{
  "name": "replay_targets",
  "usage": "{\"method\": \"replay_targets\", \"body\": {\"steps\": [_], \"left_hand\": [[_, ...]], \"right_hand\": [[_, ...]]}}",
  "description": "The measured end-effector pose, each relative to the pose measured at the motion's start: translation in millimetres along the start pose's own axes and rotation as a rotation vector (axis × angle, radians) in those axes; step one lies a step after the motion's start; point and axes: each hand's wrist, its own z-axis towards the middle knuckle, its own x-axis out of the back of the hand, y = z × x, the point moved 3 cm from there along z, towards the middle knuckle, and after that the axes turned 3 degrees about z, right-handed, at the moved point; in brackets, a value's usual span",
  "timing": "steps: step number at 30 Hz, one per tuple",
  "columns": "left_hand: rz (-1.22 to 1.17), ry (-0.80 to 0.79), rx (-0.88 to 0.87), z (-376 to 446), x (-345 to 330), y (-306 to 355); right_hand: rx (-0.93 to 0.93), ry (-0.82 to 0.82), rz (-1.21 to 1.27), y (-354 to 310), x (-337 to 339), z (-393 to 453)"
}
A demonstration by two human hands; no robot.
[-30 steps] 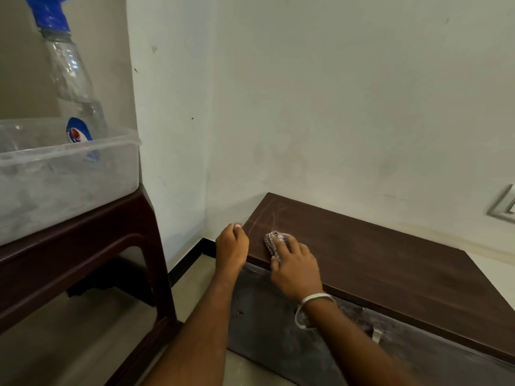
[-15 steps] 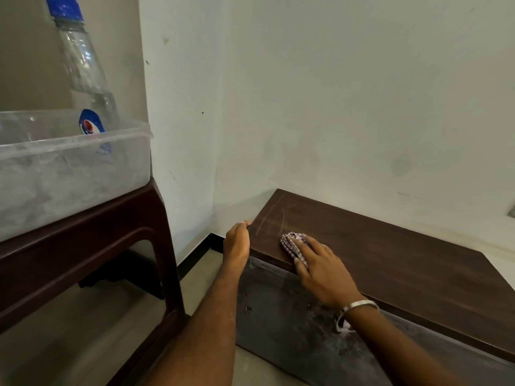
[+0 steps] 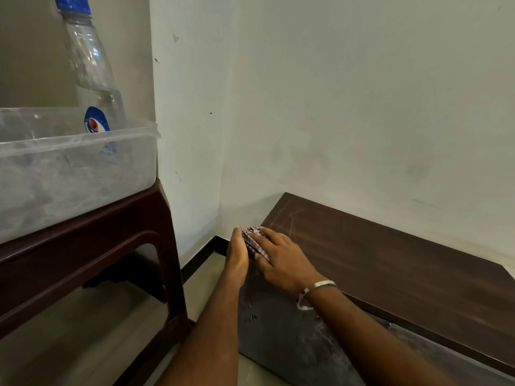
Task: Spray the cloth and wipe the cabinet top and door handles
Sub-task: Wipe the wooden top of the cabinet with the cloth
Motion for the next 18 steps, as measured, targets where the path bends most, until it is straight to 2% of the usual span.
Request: {"method": "replay_targets", "body": {"steps": [9,12,18], "left_hand": [[-0.012,-0.076,-0.058,13,-2,-5],[0.013,-0.029,-0.066,14,0,-6],[0.068,0.002,-0.112,20,-5,-10]], "right_hand": [[0.105,-0.08,0.019,16,10,-16],[0.116,-0.11,0.031,19,13,-10],[0.027,-0.146,0.035,56,19,44]]}}
